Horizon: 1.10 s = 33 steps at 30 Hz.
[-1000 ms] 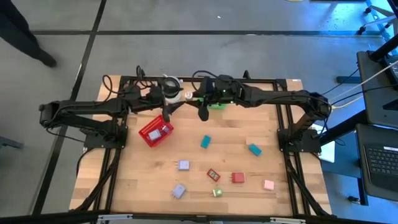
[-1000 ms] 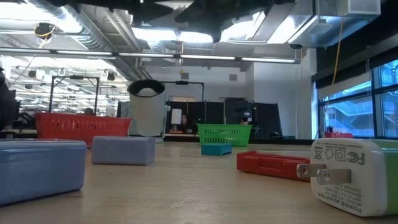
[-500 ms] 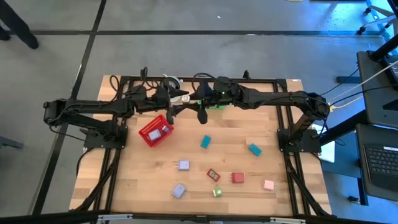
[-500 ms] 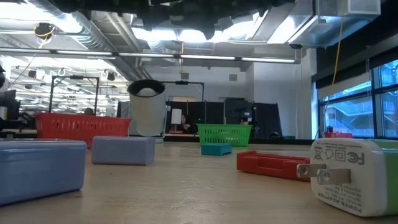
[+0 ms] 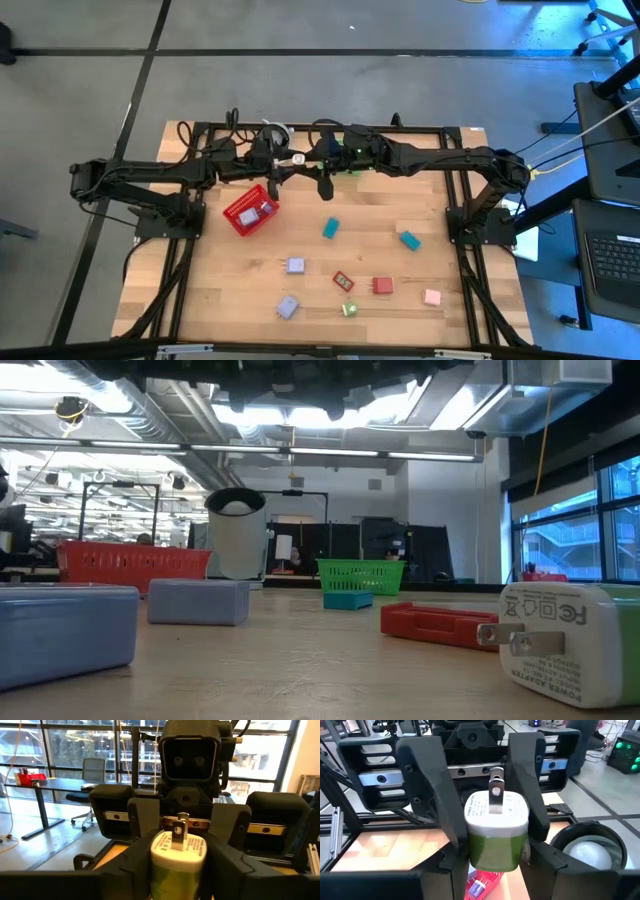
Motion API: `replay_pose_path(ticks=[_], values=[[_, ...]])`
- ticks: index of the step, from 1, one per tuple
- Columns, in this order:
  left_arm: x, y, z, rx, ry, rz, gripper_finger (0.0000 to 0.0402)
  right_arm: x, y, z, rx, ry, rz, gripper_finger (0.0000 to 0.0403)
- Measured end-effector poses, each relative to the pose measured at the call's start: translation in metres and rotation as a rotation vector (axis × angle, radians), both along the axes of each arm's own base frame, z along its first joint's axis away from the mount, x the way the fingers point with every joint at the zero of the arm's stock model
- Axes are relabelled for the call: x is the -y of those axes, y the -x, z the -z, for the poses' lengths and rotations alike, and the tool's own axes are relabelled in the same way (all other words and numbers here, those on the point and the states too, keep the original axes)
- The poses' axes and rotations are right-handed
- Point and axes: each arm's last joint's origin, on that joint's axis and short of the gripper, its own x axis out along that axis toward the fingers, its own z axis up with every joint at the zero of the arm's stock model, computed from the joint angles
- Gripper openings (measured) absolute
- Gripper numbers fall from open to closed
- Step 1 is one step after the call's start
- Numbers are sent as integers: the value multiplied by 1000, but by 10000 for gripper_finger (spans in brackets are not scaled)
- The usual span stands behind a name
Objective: Pick & Place Office items
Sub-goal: Put the top green charger adapter into the red bin
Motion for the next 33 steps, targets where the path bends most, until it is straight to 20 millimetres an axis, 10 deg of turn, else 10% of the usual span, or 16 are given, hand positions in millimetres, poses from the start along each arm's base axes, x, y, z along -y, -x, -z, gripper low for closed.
replay_pose_path(ticks=[12, 33], values=[[0, 0, 0, 3, 44, 8, 140, 0, 0, 1, -13, -57, 13, 155], [-1, 1, 23, -203, 195, -36, 144, -6, 52, 5, -458, -347, 150, 310]])
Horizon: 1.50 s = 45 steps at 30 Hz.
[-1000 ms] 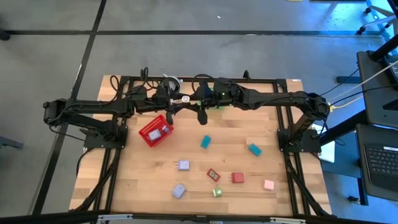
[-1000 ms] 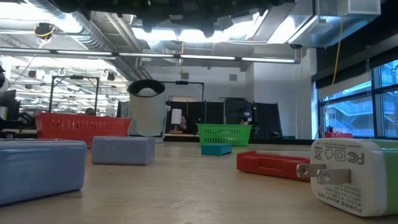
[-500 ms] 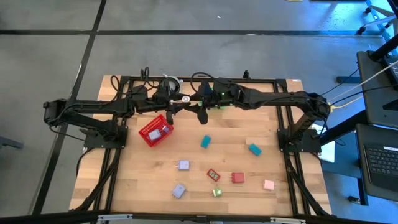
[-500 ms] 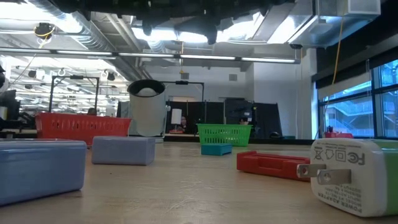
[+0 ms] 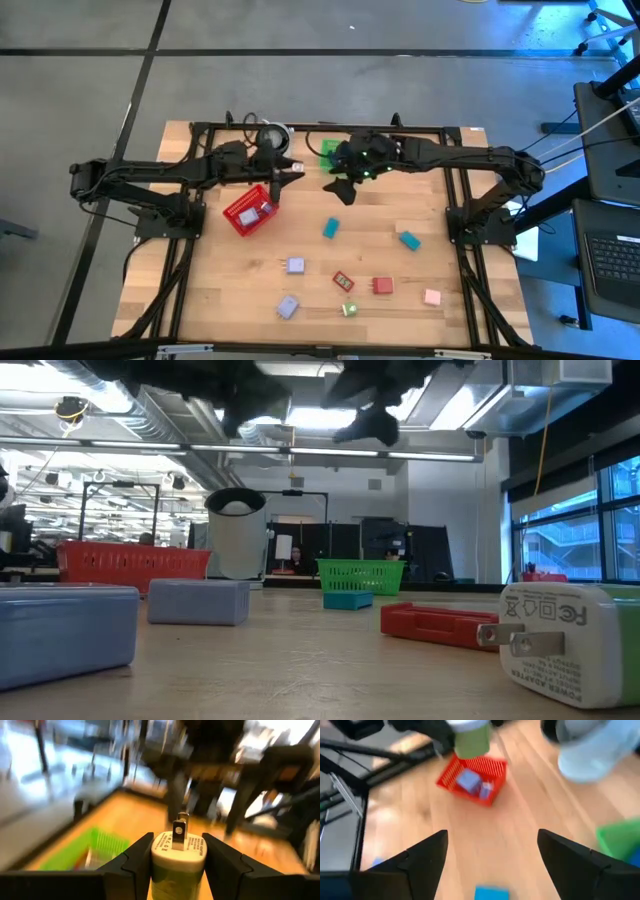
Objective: Pick & Place Office items
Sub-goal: Put the top green charger adapter into the red bin, then put the right light blue digital clock into the green bin
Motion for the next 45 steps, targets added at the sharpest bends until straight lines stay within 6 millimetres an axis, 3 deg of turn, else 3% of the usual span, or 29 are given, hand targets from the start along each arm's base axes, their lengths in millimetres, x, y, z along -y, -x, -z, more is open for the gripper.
replay_pose_path(ticks=[8, 14, 18, 24, 35, 45], values=[[3, 18, 42, -430, 238, -99, 144, 0, 12, 9, -155, 20, 49, 291], [13, 50, 71, -854, 355, -168, 144, 2, 17, 13, -230, 79, 111, 280], [20, 68, 91, -1012, 436, -228, 145, 4, 20, 15, -265, 127, 161, 277], [30, 77, 110, -1069, 505, -258, 146, 4, 25, 18, -330, 117, 215, 276], [32, 78, 112, -1072, 497, -251, 169, 3, 26, 19, -340, 89, 244, 276], [22, 57, 76, -960, 335, -163, 195, 2, 32, 22, -397, -29, 386, 276]])
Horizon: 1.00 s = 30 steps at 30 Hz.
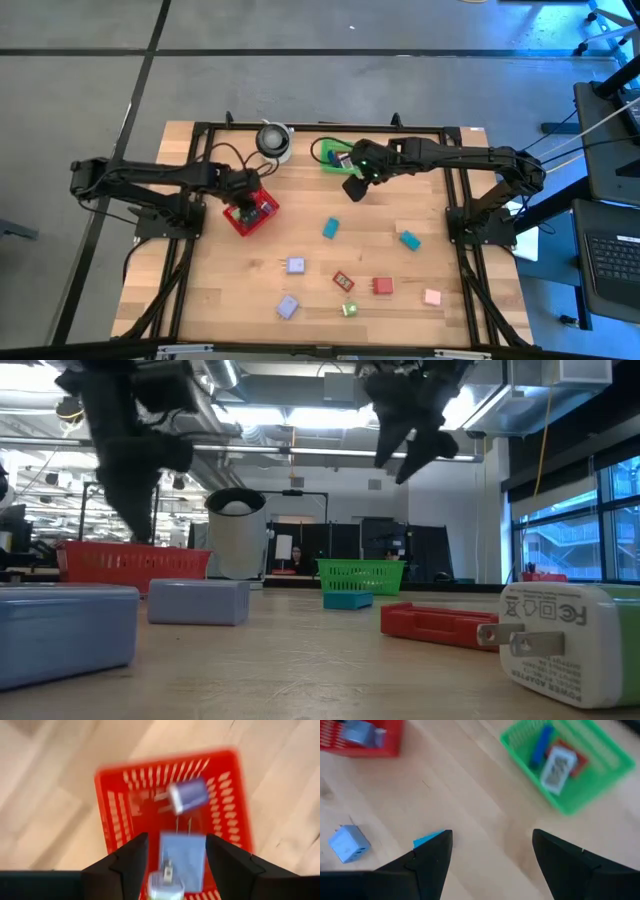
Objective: Pick & Place Office items
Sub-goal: Put the right light blue digital clock into the green bin
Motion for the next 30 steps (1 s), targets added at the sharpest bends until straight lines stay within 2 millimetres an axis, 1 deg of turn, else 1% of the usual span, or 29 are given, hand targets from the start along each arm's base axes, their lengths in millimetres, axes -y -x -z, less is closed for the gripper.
replay_pose_path(ticks=[4, 6, 9, 12, 16, 20, 25, 30], values=[[-5, -7, -18, 51, -45, 32, 195, -5, 17, 8, -168, -80, 151, 276], [-7, -10, -25, 71, -63, 45, 196, -10, 26, 16, -260, -89, 217, 276], [-9, -12, -34, 92, -103, 51, 195, -18, 38, 34, -382, -115, 268, 276], [-10, -14, -40, 104, -138, 57, 194, -25, 47, 60, -458, -189, 265, 276], [-11, -16, -45, 114, -165, 97, 196, -34, 57, 94, -492, -319, 222, 276], [-12, -17, -46, 119, -193, 108, 194, -39, 68, 119, -517, -399, 187, 276], [-12, -17, -46, 119, -194, 109, 192, -42, 79, 140, -535, -470, 189, 276], [-12, -17, -46, 119, -193, 109, 191, -45, 90, 156, -550, -532, 186, 276]])
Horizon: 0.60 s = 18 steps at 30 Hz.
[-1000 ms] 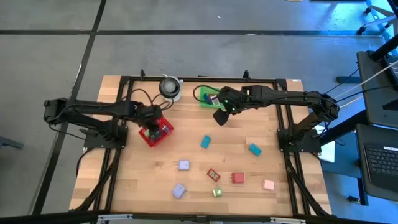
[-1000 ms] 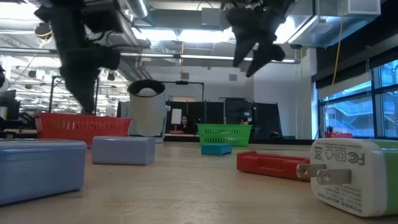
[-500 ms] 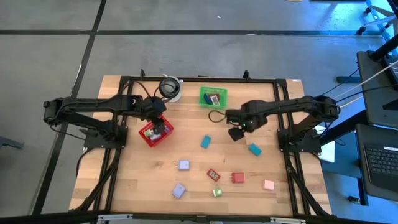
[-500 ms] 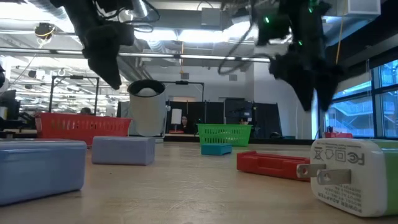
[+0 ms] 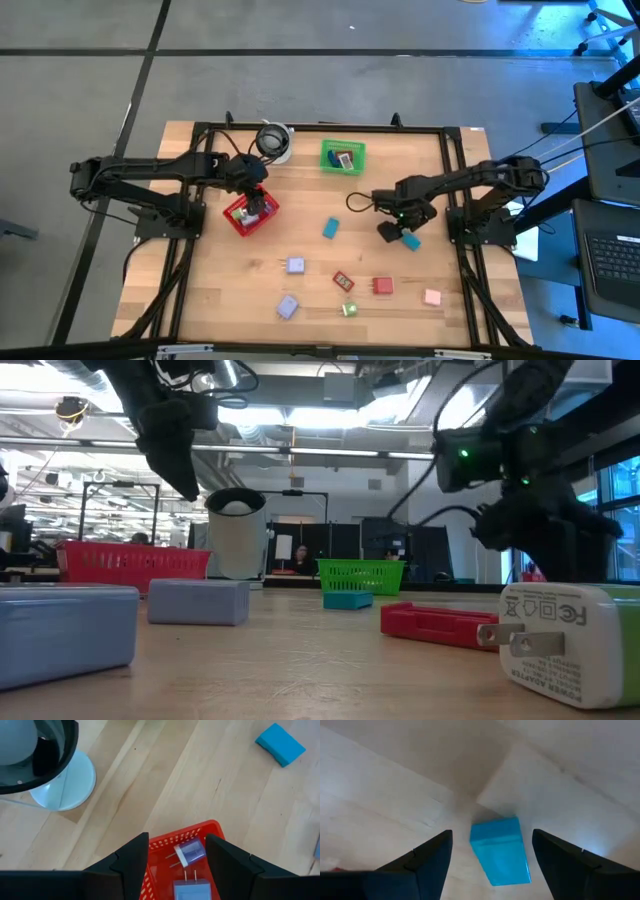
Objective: Pick & Place Office items
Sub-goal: Put the right light blue digital clock into the green bin
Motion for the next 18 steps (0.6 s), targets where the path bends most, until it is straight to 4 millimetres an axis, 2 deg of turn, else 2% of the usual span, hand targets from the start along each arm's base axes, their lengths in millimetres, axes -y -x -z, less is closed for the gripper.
replay_pose_path(ticks=[9, 18], values=[[0, 0, 0, 0, 1, -2, 189, -8, 14, 12, -49, 15, -38, 263], [-2, 0, -1, -5, -60, -37, 189, -11, 14, 12, -47, 32, -60, 165]])
